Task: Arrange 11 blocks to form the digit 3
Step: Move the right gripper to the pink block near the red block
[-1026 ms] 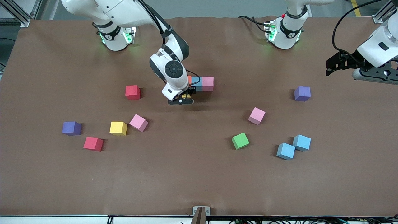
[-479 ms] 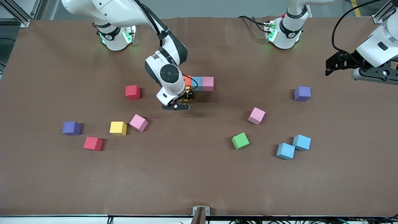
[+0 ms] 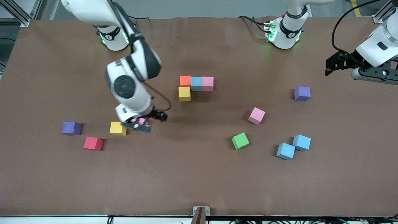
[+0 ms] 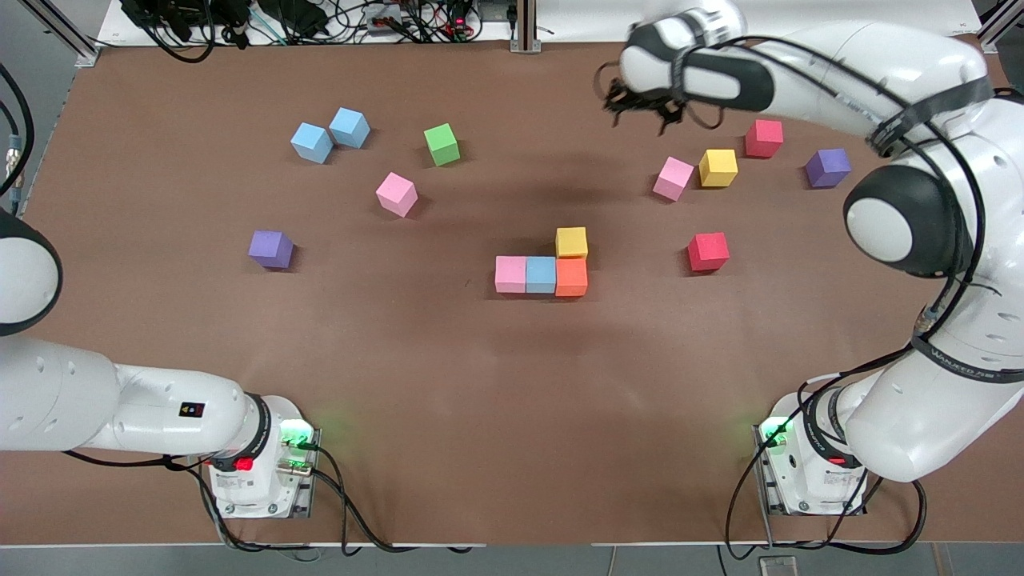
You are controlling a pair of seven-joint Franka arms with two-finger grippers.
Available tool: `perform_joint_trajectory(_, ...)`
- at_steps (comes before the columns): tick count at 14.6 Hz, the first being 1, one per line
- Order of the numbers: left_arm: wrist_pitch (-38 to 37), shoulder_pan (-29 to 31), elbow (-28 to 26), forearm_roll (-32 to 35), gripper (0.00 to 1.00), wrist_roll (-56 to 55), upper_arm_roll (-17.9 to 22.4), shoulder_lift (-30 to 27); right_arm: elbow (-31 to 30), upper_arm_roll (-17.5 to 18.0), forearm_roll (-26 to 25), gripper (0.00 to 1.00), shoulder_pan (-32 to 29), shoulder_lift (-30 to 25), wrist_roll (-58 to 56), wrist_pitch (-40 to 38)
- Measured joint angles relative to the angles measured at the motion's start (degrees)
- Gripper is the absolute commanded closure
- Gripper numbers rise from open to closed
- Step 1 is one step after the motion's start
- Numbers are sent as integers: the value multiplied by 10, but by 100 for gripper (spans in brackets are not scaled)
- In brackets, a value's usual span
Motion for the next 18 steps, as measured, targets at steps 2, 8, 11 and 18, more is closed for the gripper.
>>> perform_joint_trajectory(2, 0, 0, 0, 0, 0, 0, 0, 0, -8, -5, 0, 0, -27, 8, 0, 5)
perform_joint_trajectory(8, 6, 0, 0, 0, 0, 0, 0, 0, -32, -5, 2, 0, -48, 30, 9, 23)
perform_joint_trajectory(11, 10, 0, 1, 0, 0, 0, 0, 0, -41, -5, 3, 0, -58, 49, 12, 38)
perform_joint_trajectory(18, 28, 2, 0, 0, 0, 0, 5, 4, -81, -5, 42, 0, -64, 55, 15, 70)
